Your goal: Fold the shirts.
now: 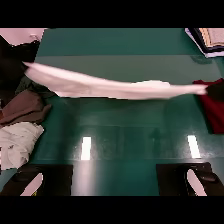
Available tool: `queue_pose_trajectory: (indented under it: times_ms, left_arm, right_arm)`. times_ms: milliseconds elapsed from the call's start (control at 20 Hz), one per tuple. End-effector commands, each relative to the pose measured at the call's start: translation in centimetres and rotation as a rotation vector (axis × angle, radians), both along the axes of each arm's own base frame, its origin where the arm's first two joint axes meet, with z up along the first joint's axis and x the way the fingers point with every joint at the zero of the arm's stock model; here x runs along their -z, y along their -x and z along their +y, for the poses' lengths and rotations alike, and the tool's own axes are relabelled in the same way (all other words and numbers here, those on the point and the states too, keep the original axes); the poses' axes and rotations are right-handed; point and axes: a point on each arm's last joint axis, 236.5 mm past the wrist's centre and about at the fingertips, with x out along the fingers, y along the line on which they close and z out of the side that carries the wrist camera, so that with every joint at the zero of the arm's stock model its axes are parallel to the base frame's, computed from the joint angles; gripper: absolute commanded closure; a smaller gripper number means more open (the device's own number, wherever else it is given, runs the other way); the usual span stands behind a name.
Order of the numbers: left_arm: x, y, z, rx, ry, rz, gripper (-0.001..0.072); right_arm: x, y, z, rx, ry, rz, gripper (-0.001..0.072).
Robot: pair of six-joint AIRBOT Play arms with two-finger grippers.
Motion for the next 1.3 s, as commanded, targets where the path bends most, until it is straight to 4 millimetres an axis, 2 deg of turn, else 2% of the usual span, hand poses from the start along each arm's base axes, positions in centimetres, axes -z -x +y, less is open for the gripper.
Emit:
queue_pose_trajectory:
  times_ms: [0, 50, 150, 250, 350, 500, 650, 800, 850, 950, 1000, 1100, 1250]
  left_arm:
    - [-12.0, 4.1, -0.7, 0.014, 0.019, -0.311, 0.0681]
    - [-15.1, 5.6, -0.7, 0.011, 0.019, -0.394, 0.0680]
    - [-19.8, 8.6, -0.8, 0.011, 0.020, -0.527, 0.0681]
    - [-23.9, 12.0, -1.5, 0.034, 0.029, -0.635, 0.0680]
    - [-27.0, 15.2, -2.6, 0.078, 0.056, -0.726, 0.0681]
    - [-30.0, 19.4, -4.4, 0.161, 0.069, -0.833, 0.0681]
    - [-30.9, 22.1, -6.9, 0.281, 0.102, -0.870, 0.0681]
    - [-29.5, 21.9, -8.0, 0.335, 0.110, -0.807, 0.0681]
    - [-28.7, 20.9, -7.8, 0.327, 0.102, -0.776, 0.0681]
    - [-26.1, 17.8, -6.9, 0.284, 0.077, -0.686, 0.0681]
    - [-24.0, 15.7, -6.2, 0.254, 0.056, -0.615, 0.0681]
    - [-17.6, 10.9, -5.2, 0.219, 0.026, -0.403, 0.0681]
    - [-5.9, 4.5, -5.0, 0.228, 0.047, -0.047, 0.0681]
  right_arm:
    - [-12.6, 2.0, 0.1, 0.026, 0.071, -0.355, 0.0695]
    - [-15.5, 2.8, 0.2, 0.031, 0.085, -0.434, 0.0695]
    - [-20.7, 4.8, 0.6, 0.036, 0.111, -0.568, 0.0695]
    - [-24.4, 6.8, 1.1, 0.036, 0.133, -0.656, 0.0695]
    - [-27.2, 8.6, 1.3, 0.040, 0.157, -0.726, 0.0695]
    - [-30.7, 11.0, 1.9, 0.037, 0.199, -0.814, 0.0698]
    - [-32.2, 11.9, 0.8, 0.075, 0.267, -0.795, 0.0698]
    - [-30.5, 10.5, -1.0, 0.107, 0.307, -0.631, 0.0698]
    - [-29.5, 9.7, -1.7, 0.125, 0.296, -0.560, 0.0698]
    - [-26.5, 7.3, -3.1, 0.147, 0.267, -0.388, 0.0699]
    - [-24.5, 6.1, -3.7, 0.154, 0.242, -0.291, 0.0699]
    - [-18.7, 3.4, -4.5, 0.143, 0.191, -0.043, 0.0699]
    - [-7.8, 0.1, -5.3, 0.109, 0.120, 0.350, 0.0699]
